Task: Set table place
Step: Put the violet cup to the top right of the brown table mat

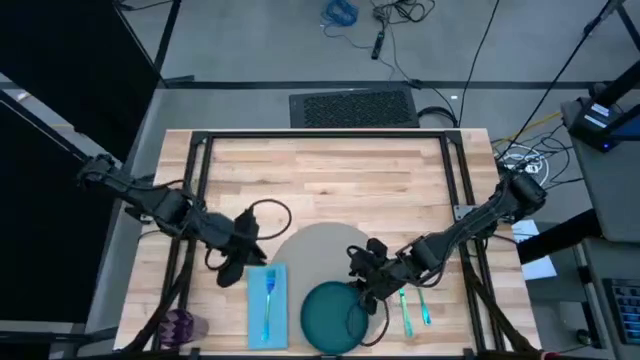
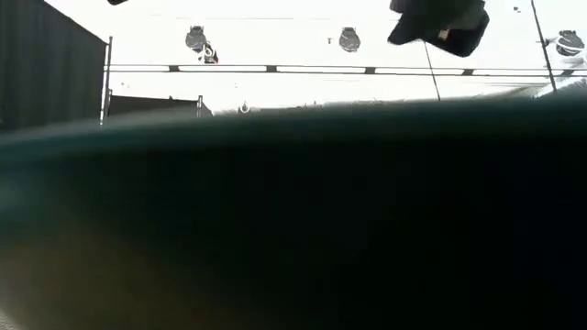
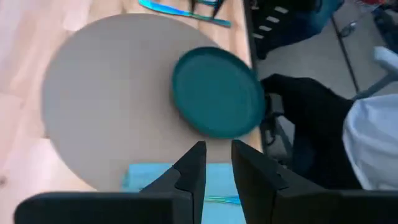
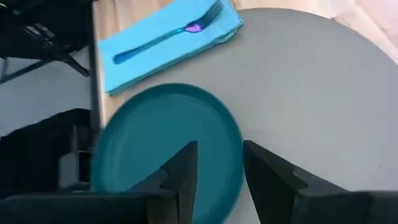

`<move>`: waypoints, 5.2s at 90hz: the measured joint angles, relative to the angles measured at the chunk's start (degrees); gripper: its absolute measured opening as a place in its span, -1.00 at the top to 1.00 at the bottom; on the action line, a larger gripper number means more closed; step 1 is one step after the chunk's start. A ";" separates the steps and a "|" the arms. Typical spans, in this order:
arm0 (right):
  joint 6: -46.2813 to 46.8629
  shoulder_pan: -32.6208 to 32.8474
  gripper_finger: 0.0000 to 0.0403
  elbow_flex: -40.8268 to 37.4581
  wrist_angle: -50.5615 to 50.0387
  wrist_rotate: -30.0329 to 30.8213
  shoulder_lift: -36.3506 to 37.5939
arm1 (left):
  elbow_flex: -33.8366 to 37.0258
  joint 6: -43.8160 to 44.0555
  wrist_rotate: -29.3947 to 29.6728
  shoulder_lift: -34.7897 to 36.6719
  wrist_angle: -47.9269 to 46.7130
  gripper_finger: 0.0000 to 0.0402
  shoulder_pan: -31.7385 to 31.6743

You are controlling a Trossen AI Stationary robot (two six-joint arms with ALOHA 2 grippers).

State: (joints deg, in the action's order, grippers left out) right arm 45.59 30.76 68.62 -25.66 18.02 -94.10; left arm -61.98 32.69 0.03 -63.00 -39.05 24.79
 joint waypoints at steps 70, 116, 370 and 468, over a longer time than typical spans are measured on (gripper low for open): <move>-12.25 0.70 0.43 -0.02 32.01 1.26 -6.71 | -0.02 25.33 2.07 -1.52 0.25 0.70 19.88; -12.07 -8.27 0.43 11.35 37.52 -15.59 -18.50 | -5.41 47.55 3.00 5.70 -33.63 0.70 36.19; -15.05 -11.37 0.43 13.05 25.38 -21.16 -20.03 | -5.14 50.97 -8.80 -6.62 -30.17 0.22 36.35; -14.90 -10.32 0.43 13.05 25.36 -21.11 -20.03 | -5.14 46.02 -4.65 -13.98 -31.65 0.22 41.73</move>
State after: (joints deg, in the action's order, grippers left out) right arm 30.69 20.45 81.67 -0.30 -3.09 -114.13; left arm -67.11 78.71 -4.62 -76.98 -70.70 66.52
